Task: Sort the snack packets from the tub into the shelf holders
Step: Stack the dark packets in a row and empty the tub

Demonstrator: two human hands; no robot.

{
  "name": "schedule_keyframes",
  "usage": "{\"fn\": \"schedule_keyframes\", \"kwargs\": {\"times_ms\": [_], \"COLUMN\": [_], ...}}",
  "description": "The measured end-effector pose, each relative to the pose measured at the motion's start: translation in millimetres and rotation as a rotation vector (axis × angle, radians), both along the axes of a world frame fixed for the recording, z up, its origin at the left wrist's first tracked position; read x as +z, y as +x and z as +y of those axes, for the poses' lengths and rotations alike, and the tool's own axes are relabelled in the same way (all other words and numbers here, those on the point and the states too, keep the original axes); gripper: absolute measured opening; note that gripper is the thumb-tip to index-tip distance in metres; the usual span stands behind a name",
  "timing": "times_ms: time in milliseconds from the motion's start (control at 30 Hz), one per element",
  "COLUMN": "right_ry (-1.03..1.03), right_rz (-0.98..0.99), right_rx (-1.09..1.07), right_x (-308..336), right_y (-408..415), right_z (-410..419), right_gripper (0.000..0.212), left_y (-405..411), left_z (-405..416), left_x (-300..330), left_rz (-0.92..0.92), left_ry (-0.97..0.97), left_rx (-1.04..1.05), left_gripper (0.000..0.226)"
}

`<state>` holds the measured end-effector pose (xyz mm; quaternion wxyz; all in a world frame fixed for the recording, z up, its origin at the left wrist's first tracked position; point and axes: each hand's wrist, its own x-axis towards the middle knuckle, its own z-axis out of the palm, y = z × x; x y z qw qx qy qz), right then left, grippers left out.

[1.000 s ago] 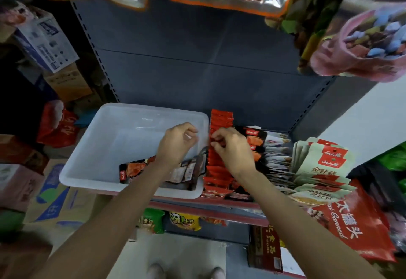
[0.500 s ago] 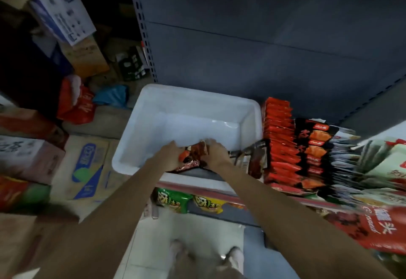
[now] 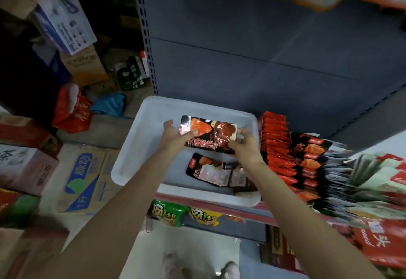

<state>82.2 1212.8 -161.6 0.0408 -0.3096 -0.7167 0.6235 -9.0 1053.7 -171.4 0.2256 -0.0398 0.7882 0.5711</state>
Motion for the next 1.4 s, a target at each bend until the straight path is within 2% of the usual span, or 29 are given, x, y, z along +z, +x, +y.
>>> {"fn": "schedule_keyframes", "kwargs": {"times_ms": [100,233,267,333,400,467,667,800,933,1033,1100,1167,1267,1400], "right_ry": [-0.043,-0.002,0.055,0.322,0.657,0.858,1.017,1.023,0.860,0.773,0.712,0.649,0.590,0.661], "right_rz": [0.159,0.242,0.237,0.170,0.040,-0.043,-0.145,-0.224,-0.062,0.017,0.028,0.018,0.020,-0.037], "right_rx": [-0.027,-0.037,-0.051,-0.070,-0.072,-0.074,-0.067,0.059,0.014,0.039,0.021,-0.002,0.025,0.055], "right_x": [26.2,55.0,60.1,65.2,64.6,61.1,50.0,40.7,36.0,37.5,37.7,38.3,38.8,40.2], "right_y": [21.6,57.7,66.1,81.1,93.4,103.8,119.4,125.8,131.2,131.0,129.2,126.3,122.3,118.8], "right_z": [29.1,80.0,91.8,115.4,137.6,157.3,185.5,193.1,197.6,197.4,199.6,202.5,202.3,203.7], "right_gripper": [0.032,0.035,0.032,0.021,0.026,0.030,0.026,0.027,0.018,0.004,0.004,0.009,0.015,0.019], "left_y": [6.4,25.3,31.3,44.1,58.1,70.6,88.7,94.3,103.8,106.2,104.7,101.8,97.6,98.4], "left_z": [28.0,79.6,94.1,121.8,145.9,165.4,203.1,209.0,217.2,227.6,229.7,226.7,218.3,221.4], "left_x": [24.1,52.9,58.5,63.8,69.5,77.1,85.4,89.5,86.8,79.9,75.0,72.6,71.5,72.1], "left_rz": [0.161,0.332,0.375,0.464,0.576,0.666,0.802,0.941,0.981,0.962,0.903,0.782,0.694,0.722], "left_ry": [0.188,0.214,0.196,0.150,0.090,0.042,-0.077,-0.175,-0.372,-0.428,-0.377,-0.224,-0.015,-0.004], "left_rx": [-0.117,-0.253,-0.277,-0.323,-0.368,-0.393,-0.492,-0.609,-0.771,-0.844,-0.823,-0.704,-0.492,-0.553], "left_gripper": [0.028,0.010,0.009,0.016,0.023,0.020,0.038,0.030,0.021,0.021,0.026,0.025,0.009,0.008]}}
